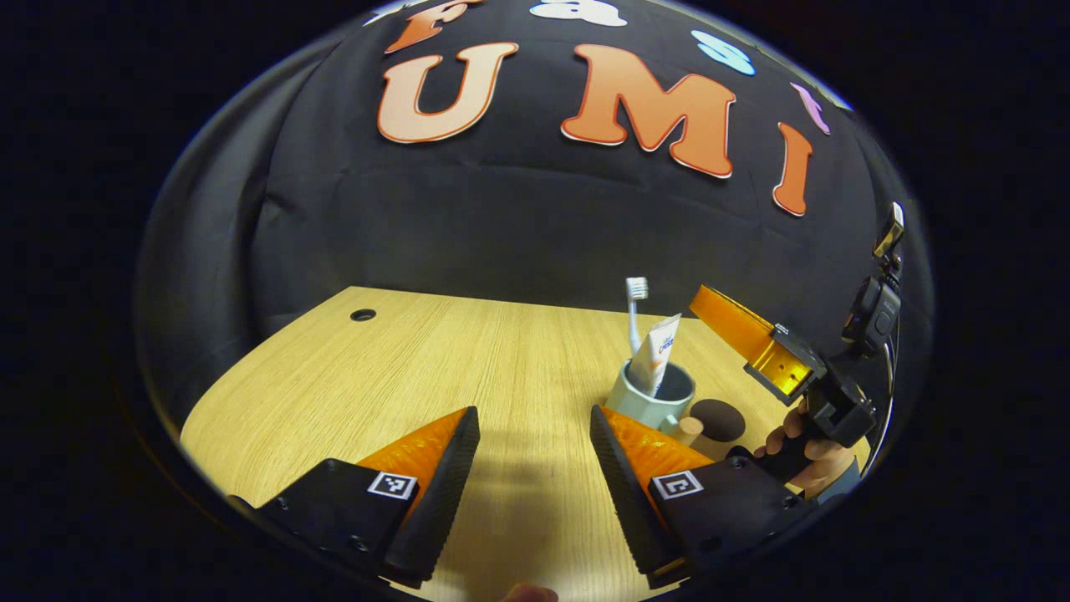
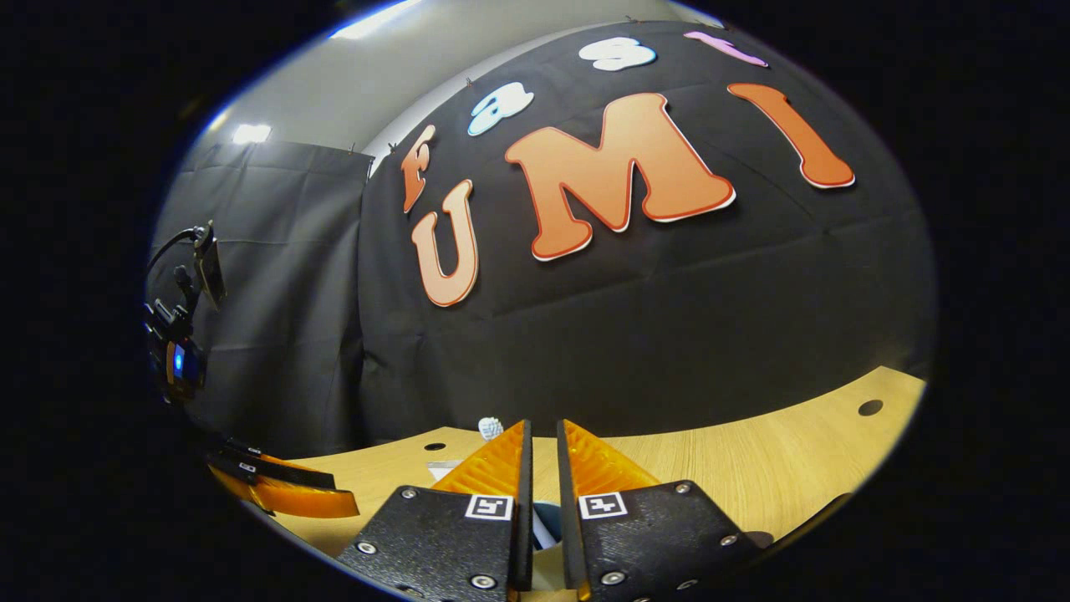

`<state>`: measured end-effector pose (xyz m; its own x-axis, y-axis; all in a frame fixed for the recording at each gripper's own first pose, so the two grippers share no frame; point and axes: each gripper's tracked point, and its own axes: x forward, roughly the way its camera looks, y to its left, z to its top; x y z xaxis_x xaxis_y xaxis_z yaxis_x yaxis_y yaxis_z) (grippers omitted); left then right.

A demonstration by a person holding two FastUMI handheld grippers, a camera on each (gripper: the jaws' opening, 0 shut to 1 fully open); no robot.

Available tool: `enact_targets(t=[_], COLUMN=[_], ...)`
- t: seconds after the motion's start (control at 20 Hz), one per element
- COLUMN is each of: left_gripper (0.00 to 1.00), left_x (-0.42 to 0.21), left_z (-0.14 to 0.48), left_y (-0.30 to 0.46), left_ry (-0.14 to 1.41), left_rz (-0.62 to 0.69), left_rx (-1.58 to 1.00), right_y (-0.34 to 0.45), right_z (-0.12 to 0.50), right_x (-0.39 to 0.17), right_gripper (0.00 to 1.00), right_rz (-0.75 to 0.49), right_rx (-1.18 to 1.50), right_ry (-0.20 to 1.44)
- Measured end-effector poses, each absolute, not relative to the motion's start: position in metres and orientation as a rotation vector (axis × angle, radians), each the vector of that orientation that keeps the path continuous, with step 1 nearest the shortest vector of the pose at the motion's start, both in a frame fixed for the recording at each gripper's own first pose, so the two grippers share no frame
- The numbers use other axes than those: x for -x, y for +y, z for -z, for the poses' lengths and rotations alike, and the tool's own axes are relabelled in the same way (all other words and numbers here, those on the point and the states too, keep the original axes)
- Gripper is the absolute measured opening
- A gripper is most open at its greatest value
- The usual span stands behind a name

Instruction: Put the toothbrush and toothpaste on the desktop into the cup, then pick up the cup and place it on the coaster on the desktop.

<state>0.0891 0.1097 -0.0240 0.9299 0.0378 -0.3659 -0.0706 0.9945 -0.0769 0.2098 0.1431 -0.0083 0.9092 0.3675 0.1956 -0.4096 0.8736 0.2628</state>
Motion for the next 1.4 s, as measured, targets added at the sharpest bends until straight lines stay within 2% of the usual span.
enact_targets(t=[0.1, 0.15, 0.2, 0.25, 0.3, 0.35, 0.45, 0.55, 0.65, 0.9, 0.95, 1.0, 1.4], left_gripper=[0.87, 0.87, 0.87, 0.87, 0.87, 0.87, 0.87, 0.87, 0.87, 0.87, 0.88, 0.88, 0.87], left_x=[-0.092, -0.093, -0.096, -0.099, -0.104, -0.104, -0.113, -0.12, -0.124, -0.125, -0.125, -0.126, -0.125], left_z=[0.01, 0.005, -0.002, -0.007, -0.012, -0.017, -0.023, -0.02, -0.011, 0.019, 0.022, 0.024, 0.046], left_y=[0.094, 0.086, 0.079, 0.073, 0.066, 0.059, 0.046, 0.042, 0.037, 0.023, 0.022, 0.022, -0.006], left_ry=[0.37, 0.37, 0.37, 0.372, 0.378, 0.389, 0.419, 0.479, 0.558, 0.807, 0.851, 0.884, 1.081], left_rz=[-0.017, 0.005, 0.023, 0.038, 0.052, 0.067, 0.097, 0.096, 0.102, 0.127, 0.128, 0.121, 0.145], left_rx=[0.097, 0.101, 0.099, 0.094, 0.091, 0.089, 0.087, 0.069, 0.066, 0.12, 0.133, 0.138, 0.115], right_y=[0.135, 0.13, 0.126, 0.12, 0.112, 0.103, 0.085, 0.069, 0.055, 0.007, -0.002, -0.01, -0.057], right_z=[0.004, 0.0, -0.006, -0.011, -0.015, -0.019, -0.026, -0.035, -0.036, -0.042, -0.041, -0.041, -0.029], right_x=[-0.197, -0.188, -0.177, -0.168, -0.159, -0.149, -0.137, -0.124, -0.112, -0.088, -0.084, -0.081, -0.074], right_gripper=[0.24, 0.33, 0.38, 0.53, 0.49, 0.63, 0.76, 0.83, 0.88, 0.92, 0.97, 0.92, 0.93], right_rz=[-0.406, -0.415, -0.423, -0.424, -0.422, -0.415, -0.384, -0.361, -0.345, -0.261, -0.249, -0.237, -0.168], right_rx=[-0.283, -0.272, -0.264, -0.252, -0.231, -0.202, -0.145, -0.119, -0.104, -0.031, -0.034, -0.042, -0.108], right_ry=[-0.122, -0.113, -0.118, -0.126, -0.136, -0.146, -0.162, -0.175, -0.168, -0.171, -0.174, -0.177, -0.159])
